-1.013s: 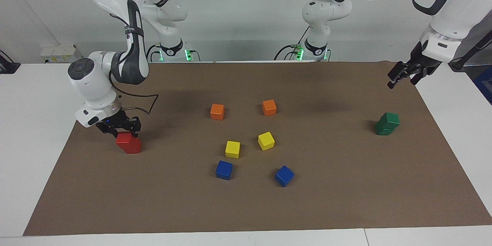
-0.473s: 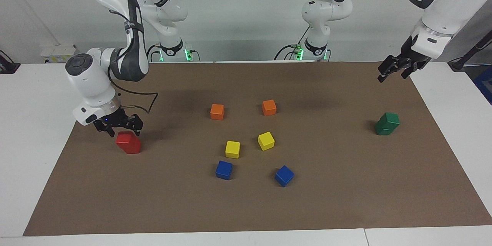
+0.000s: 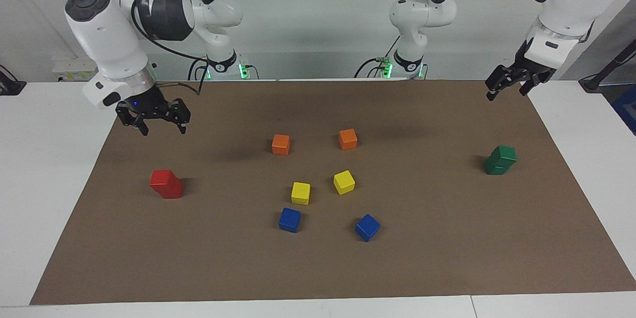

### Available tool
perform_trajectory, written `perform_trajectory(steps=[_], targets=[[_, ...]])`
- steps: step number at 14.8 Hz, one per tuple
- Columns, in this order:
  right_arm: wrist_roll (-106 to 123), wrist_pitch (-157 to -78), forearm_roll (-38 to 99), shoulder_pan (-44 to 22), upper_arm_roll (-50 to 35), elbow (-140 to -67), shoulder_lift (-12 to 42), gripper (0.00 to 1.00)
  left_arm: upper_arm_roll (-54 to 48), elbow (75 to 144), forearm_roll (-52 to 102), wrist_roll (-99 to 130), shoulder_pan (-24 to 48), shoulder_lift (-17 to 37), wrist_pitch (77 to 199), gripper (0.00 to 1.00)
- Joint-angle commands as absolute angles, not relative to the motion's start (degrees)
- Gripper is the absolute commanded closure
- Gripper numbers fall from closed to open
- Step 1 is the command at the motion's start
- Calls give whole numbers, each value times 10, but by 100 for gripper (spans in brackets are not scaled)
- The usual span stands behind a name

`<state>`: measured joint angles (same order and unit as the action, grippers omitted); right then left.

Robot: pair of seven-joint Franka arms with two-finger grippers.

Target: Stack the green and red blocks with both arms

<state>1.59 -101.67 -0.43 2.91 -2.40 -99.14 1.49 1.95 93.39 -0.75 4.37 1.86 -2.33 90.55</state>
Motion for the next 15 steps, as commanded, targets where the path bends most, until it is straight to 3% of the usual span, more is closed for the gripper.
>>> perform_trajectory(steps=[1,6,10,15], targets=[[17,-978,-3,38,-25,-955,23,0,26,916,-20,50,30,-12,889,0],[18,-942,-10,41,-23,-916,25,0,25,919,-14,47,25,-14,899,0],[17,-880,-3,44,-23,-841,51,0,25,919,-5,47,24,-14,907,0],[16,-868,-2,44,-23,-840,51,0,25,919,-5,46,21,-15,908,0]])
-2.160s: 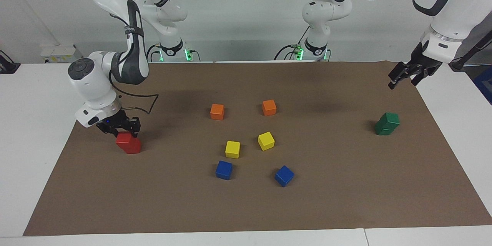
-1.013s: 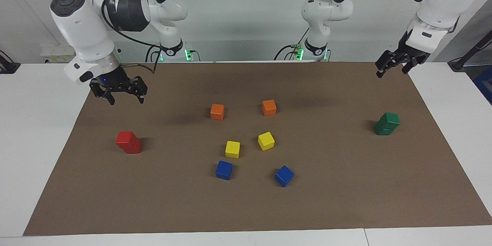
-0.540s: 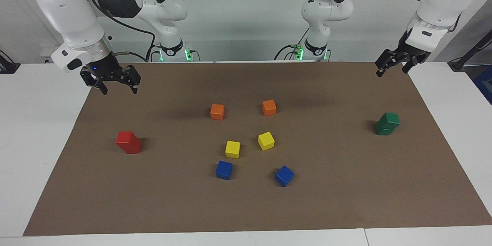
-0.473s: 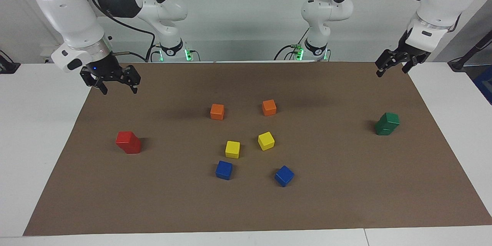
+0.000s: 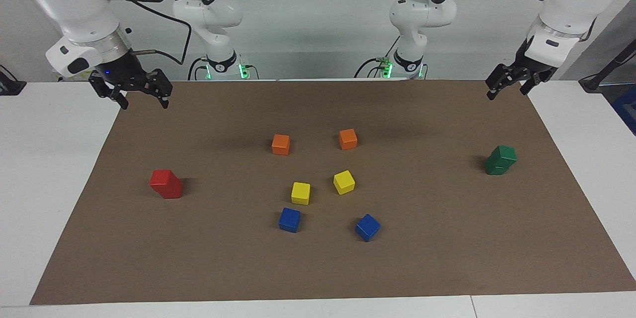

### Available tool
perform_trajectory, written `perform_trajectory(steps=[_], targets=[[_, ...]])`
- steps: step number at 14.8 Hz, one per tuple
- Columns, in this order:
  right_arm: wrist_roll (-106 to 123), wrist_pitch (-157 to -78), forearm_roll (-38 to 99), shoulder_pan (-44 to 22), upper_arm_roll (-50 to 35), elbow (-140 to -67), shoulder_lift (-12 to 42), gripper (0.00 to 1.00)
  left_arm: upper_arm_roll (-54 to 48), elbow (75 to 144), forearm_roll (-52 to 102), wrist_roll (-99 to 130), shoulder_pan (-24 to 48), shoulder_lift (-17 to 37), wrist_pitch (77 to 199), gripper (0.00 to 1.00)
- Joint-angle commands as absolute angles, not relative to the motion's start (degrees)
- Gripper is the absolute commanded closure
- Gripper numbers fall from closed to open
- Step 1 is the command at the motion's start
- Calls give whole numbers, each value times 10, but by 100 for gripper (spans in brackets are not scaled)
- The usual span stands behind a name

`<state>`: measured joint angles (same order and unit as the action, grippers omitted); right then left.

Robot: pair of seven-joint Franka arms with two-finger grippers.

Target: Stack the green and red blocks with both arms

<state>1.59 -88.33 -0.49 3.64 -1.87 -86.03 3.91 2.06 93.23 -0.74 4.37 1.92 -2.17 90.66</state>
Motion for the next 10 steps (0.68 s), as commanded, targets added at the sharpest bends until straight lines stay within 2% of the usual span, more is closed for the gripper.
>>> perform_trajectory(steps=[1,10], targets=[[16,-866,-1,44,-24,-840,51,0,25,919,-5,47,21,-15,907,0],[11,-846,36,21,-41,-839,45,0,25,919,-1,49,23,-15,910,0]])
